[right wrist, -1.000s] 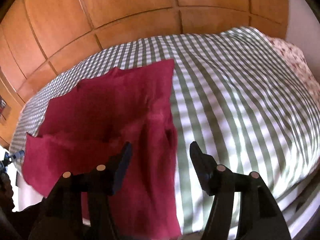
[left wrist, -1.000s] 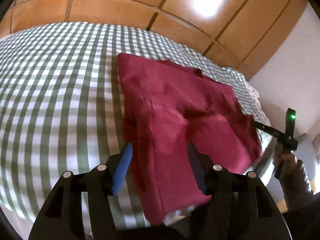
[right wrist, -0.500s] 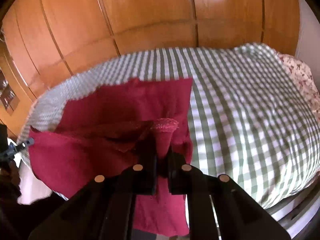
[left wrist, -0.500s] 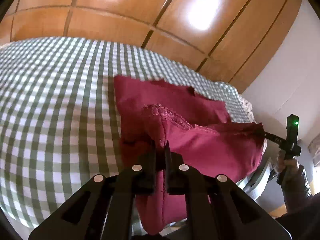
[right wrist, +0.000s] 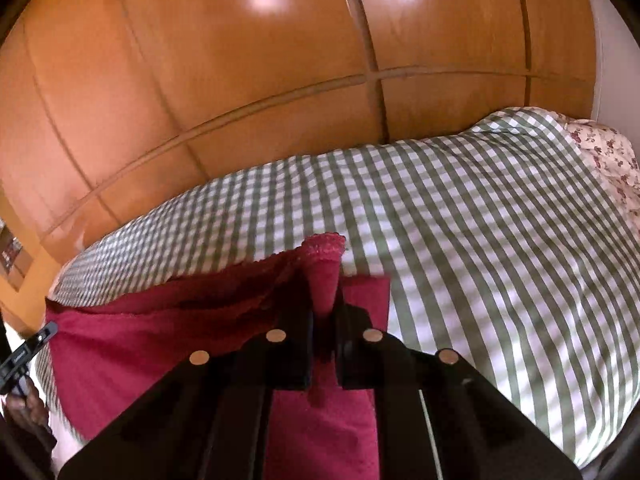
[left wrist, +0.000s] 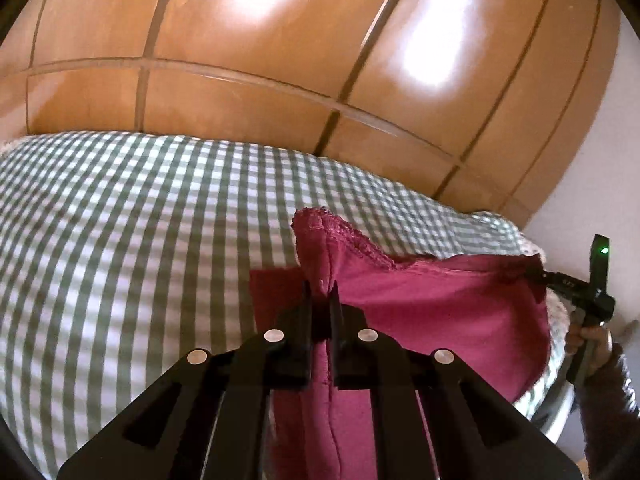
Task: Fold small clothes
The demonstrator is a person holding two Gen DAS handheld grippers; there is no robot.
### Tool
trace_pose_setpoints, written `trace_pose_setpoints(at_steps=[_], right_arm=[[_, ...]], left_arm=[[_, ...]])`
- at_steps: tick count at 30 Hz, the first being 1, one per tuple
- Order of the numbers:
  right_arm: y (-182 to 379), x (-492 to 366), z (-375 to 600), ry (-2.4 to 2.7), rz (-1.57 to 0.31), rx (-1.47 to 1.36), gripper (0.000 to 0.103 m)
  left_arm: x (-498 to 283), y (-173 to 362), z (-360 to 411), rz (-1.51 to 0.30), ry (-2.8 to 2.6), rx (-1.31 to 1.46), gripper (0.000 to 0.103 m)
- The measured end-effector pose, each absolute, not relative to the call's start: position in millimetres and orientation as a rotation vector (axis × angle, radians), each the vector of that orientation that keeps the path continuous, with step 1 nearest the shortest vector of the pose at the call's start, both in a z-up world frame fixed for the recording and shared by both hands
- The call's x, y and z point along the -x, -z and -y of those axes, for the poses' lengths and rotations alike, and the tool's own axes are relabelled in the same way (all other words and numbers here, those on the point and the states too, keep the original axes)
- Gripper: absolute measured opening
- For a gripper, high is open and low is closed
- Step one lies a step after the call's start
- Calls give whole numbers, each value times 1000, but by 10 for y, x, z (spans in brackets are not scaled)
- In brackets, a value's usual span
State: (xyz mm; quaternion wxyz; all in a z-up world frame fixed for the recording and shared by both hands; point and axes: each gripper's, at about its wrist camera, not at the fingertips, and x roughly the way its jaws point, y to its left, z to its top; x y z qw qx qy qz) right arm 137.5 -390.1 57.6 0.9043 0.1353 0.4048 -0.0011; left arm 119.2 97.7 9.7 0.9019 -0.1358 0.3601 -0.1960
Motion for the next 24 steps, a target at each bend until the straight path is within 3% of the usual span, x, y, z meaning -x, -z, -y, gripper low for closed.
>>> trace_pose_setpoints(at_steps=[13, 14, 15, 17, 20, 24], right_arm=[[286, -2028, 3966, 121, -987, -266, 10], [249, -2013, 3959, 115, -979, -256, 15], [207, -1995, 3949, 117, -971, -244, 29], [61, -1895, 3899, 121, -934, -210, 48], [-210, -1655, 3771, 77, -871, -185, 54], [-360, -1224, 3419, -71, -856, -166, 71]], left_arm=[[-2055, 639, -636, -952, 220, 163, 6], [-2045, 622, -640, -947, 216, 167, 6], [-2019, 574, -655, -936, 207, 178, 8], [-1935, 446, -665, -909, 164, 172, 20], [-1676, 220, -633, -835, 197, 168, 22], [-1209, 143, -532, -790, 256, 147, 22]])
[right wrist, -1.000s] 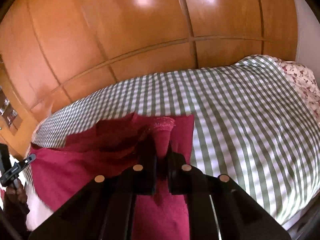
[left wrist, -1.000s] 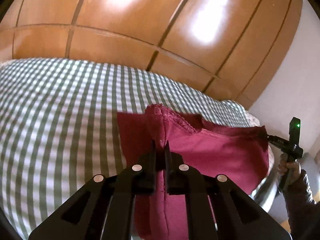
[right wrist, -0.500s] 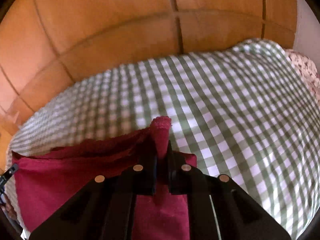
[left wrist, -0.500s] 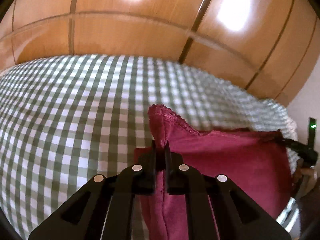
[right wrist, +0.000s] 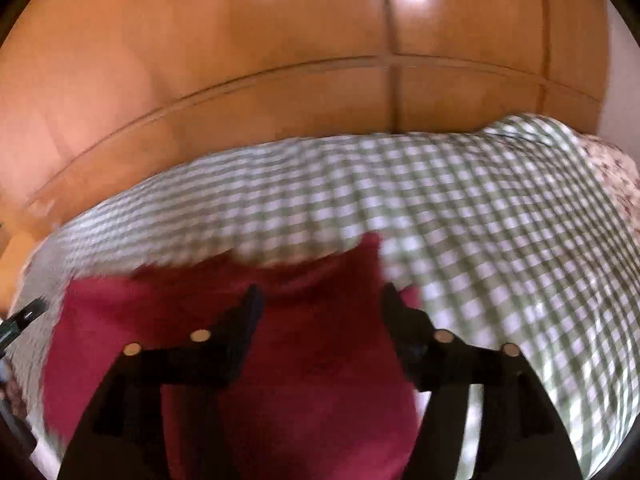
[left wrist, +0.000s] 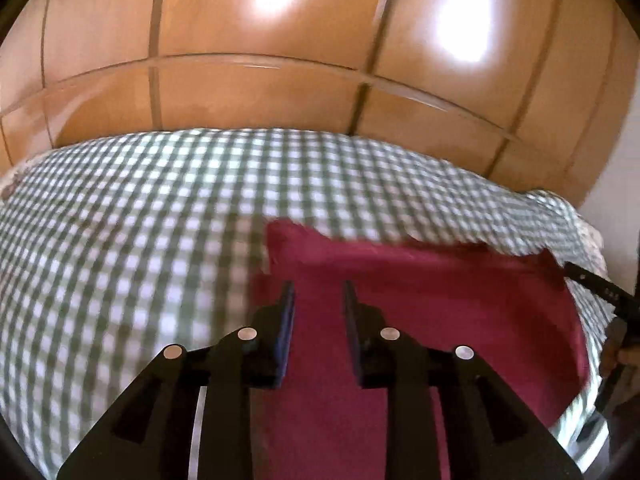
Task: Fold small clothes
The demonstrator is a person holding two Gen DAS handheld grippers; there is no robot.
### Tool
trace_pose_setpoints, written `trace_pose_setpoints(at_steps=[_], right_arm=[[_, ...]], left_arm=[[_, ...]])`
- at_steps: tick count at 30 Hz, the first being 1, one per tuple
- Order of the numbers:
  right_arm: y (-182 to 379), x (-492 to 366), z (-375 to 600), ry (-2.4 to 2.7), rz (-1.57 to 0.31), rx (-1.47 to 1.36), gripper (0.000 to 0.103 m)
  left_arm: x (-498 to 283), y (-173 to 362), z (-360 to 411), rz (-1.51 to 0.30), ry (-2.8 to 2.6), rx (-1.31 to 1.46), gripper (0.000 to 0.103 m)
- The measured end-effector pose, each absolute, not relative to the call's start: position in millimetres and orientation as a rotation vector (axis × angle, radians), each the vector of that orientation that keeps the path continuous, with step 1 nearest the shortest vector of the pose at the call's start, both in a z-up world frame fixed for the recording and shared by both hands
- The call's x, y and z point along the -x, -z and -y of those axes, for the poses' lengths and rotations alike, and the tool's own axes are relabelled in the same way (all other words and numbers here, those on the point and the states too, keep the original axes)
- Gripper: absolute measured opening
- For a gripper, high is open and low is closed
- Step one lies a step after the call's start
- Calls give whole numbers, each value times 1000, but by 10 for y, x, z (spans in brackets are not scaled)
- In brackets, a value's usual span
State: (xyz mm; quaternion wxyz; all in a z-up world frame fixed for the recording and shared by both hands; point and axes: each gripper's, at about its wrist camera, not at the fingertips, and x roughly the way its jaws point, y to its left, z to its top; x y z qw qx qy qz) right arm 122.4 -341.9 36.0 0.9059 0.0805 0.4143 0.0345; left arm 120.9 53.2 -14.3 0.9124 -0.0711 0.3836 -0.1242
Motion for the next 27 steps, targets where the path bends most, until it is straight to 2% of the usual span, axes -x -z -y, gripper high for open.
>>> trace_pose_setpoints(at_steps=[2, 8, 11, 15, 17, 18, 19, 24, 27], right_arm=[[-339, -980, 3206, -140, -870, -164, 78], [29, -768, 2986, -145, -965, -184, 81], [197, -845, 3104, -95, -968, -206, 79], [49, -766, 3048, -88, -953, -199, 79], [-49, -649, 2995, -115, -932, -192, 80], [-80, -593, 2983, -120, -922, -187, 80], [-102, -528, 2975, -117, -910, -174, 80], [-25, -245, 3219, -62, -922, -178, 85], [216, -186, 3475, -1, -994, -225, 81]], left_arm=[[-1019, 206, -468, -802, 271, 124, 22], [-976, 760, -517, -931, 241, 144, 22], [-968, 690, -570, -946, 222, 185, 22], [-732, 399, -486, -861, 196, 96, 23], [-570, 321, -413, -829, 220, 73, 50], [-443, 271, -362, -797, 244, 63, 67], [-366, 235, -297, -773, 262, 49, 72], [-97, 293, 80, -758, 326, -73, 72], [-61, 279, 199, -763, 340, -79, 72]])
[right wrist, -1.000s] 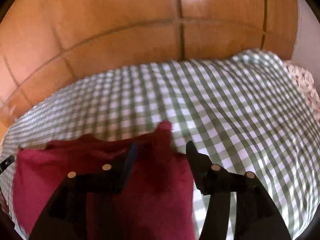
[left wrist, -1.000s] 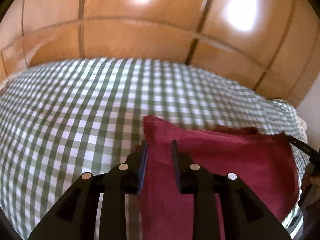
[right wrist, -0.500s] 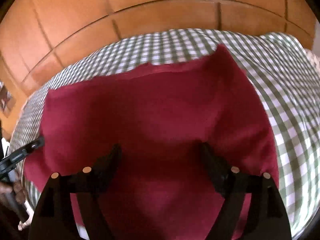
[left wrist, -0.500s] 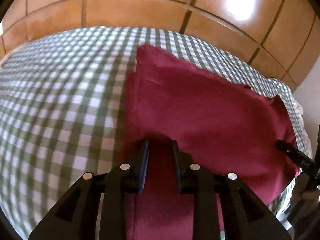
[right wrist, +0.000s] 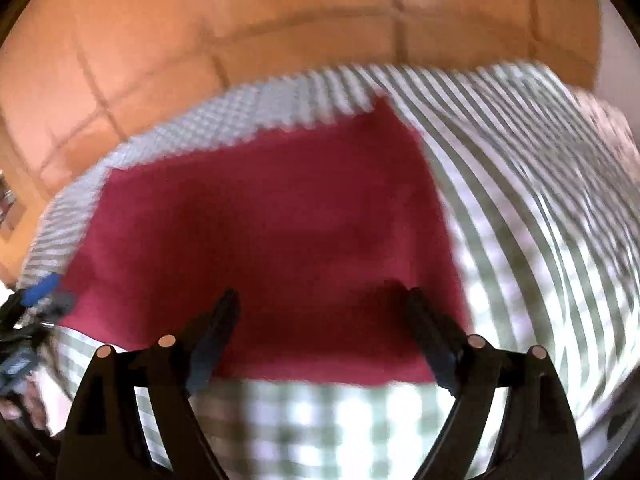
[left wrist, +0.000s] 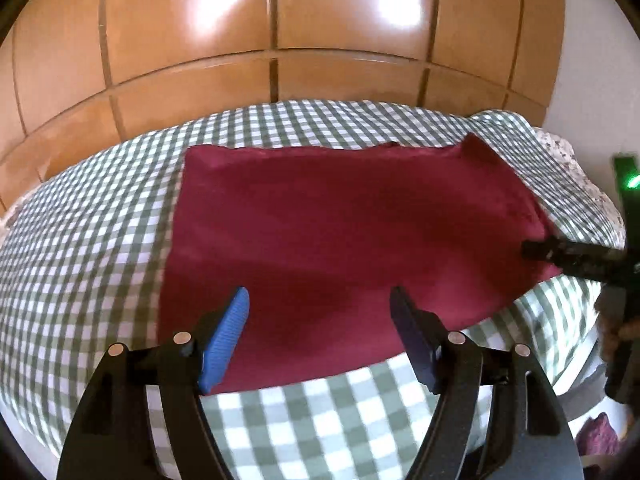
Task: Fold small clothes
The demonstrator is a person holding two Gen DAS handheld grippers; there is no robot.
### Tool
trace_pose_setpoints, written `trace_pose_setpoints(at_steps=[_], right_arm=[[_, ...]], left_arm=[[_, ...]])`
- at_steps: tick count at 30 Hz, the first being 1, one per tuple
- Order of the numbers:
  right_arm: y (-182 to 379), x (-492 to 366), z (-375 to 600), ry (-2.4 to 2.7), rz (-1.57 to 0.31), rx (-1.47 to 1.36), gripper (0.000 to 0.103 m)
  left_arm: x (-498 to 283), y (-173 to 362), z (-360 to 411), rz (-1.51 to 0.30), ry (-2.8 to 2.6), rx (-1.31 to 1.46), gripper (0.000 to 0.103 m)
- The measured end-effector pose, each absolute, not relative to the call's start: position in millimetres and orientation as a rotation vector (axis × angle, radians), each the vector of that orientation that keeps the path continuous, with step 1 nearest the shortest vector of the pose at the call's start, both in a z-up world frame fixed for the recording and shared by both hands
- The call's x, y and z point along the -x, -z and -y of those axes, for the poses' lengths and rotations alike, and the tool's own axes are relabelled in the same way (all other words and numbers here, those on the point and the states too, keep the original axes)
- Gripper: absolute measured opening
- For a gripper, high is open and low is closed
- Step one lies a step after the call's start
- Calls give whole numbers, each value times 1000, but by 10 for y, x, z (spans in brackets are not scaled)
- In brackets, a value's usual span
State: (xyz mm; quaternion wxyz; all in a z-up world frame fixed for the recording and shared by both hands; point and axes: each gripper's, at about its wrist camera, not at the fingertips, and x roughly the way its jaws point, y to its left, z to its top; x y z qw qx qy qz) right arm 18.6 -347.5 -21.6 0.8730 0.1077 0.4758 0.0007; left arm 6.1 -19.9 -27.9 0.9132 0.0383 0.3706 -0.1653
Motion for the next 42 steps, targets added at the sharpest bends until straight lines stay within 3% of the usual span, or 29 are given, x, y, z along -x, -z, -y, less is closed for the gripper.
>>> trace_pose_setpoints(at_steps=[14, 25, 42], right_arm=[[-205, -156, 2946, -130, -897, -187, 83], [-45, -287, 2237, -251, -941, -122, 83], [104, -277, 2480, -175, -978, -137, 84]], left_arm=[[51, 113, 217, -711, 277, -117, 72], [-12, 220, -55, -742, 171, -89, 72], [-80, 336, -265, -777, 102, -64, 72]])
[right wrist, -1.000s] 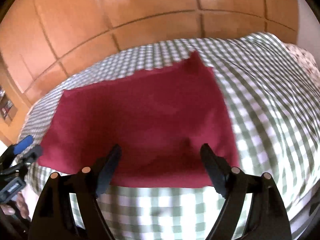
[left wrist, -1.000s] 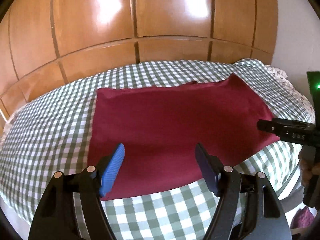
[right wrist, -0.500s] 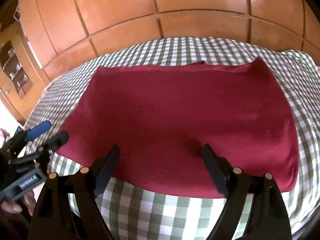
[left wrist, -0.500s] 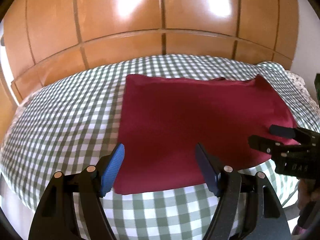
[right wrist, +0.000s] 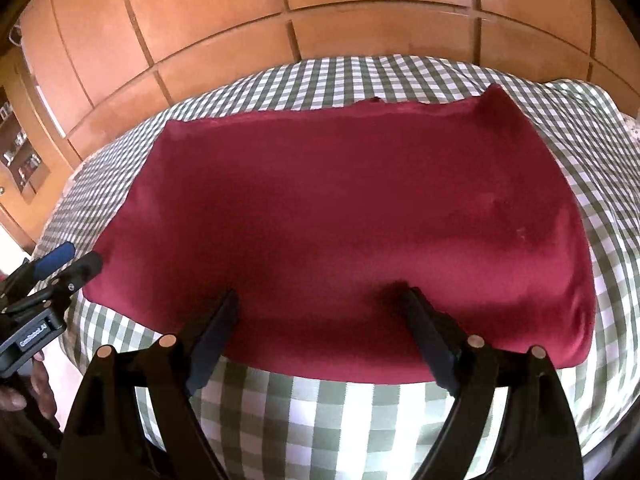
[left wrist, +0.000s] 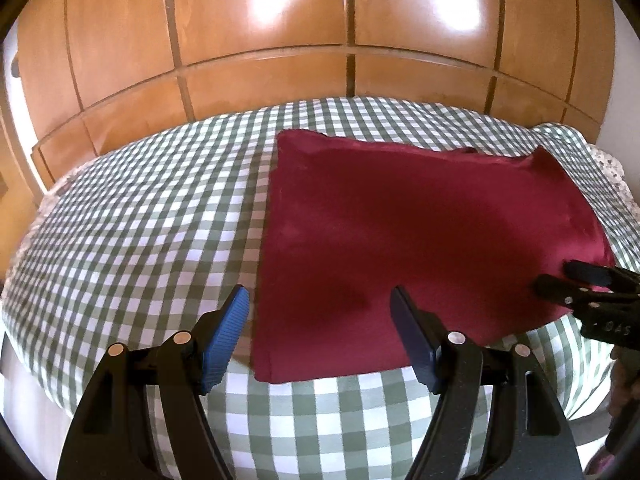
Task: Fold small clothes
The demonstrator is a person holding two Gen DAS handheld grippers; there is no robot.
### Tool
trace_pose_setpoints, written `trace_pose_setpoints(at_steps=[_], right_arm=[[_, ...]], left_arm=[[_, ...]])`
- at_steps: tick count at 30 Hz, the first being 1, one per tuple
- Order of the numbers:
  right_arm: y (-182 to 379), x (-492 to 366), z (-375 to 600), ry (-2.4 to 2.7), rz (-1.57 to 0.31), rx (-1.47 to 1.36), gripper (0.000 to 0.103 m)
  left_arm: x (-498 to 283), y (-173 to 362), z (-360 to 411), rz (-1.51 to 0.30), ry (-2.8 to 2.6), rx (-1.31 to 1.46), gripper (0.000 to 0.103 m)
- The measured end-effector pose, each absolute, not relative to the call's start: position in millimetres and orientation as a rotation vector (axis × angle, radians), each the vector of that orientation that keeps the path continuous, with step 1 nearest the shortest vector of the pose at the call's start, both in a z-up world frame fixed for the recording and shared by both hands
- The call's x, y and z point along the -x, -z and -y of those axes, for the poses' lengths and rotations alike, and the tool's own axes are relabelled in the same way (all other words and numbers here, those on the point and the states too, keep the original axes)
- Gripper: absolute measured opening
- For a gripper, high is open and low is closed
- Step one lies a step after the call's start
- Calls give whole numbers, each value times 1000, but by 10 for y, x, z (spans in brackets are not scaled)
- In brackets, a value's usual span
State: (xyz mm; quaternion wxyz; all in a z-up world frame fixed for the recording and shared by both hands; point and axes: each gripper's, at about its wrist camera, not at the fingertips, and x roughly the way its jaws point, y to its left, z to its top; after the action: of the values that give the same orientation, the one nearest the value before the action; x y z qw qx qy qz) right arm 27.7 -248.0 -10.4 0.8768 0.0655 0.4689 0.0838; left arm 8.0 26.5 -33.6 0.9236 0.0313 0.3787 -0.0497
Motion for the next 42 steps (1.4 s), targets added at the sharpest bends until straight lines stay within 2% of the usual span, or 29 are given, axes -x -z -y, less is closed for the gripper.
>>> trace_pose_setpoints(at_steps=[14, 16, 25, 27, 31, 32, 33, 34, 36, 37, 40, 42], right_arm=[[-224, -668, 3135, 17, -876, -148, 84], [-236, -780, 3268, 60, -870, -147, 84], [-168, -1277, 3753, 180, -886, -180, 81], [-116, -1409, 3837, 183, -904, -204, 75], [12, -1577, 3915, 163, -942, -232, 64], [53, -1615, 3913, 165, -953, -224, 54], [83, -1637, 3905, 161, -965, -217, 34], [92, -1640, 3887, 164, -966, -200, 29], [78, -1616, 3847, 166, -951, -170, 20], [66, -1600, 3833, 167, -946, -159, 18], [-75, -1525, 3836, 165, -896, -156, 9], [-206, -1479, 3884, 160, -850, -190, 7]], left_arm=[[-314, 274, -380, -779, 69, -78, 72], [-359, 274, -384, -781, 71, -80, 81], [-882, 315, -609, -843, 57, 23, 80], [-1062, 344, -707, -879, 84, 113, 74], [-1414, 486, -860, -966, 146, 289, 74], [-1470, 517, -873, -972, 147, 306, 74], [-1513, 544, -871, -980, 152, 318, 60], [-1555, 576, -860, -994, 166, 330, 37], [-1622, 630, -808, -1019, 208, 338, 17], [-1617, 617, -770, -997, 214, 316, 7], [-1542, 505, -709, -924, 214, 279, 7], [-1501, 407, -694, -864, 206, 264, 7]])
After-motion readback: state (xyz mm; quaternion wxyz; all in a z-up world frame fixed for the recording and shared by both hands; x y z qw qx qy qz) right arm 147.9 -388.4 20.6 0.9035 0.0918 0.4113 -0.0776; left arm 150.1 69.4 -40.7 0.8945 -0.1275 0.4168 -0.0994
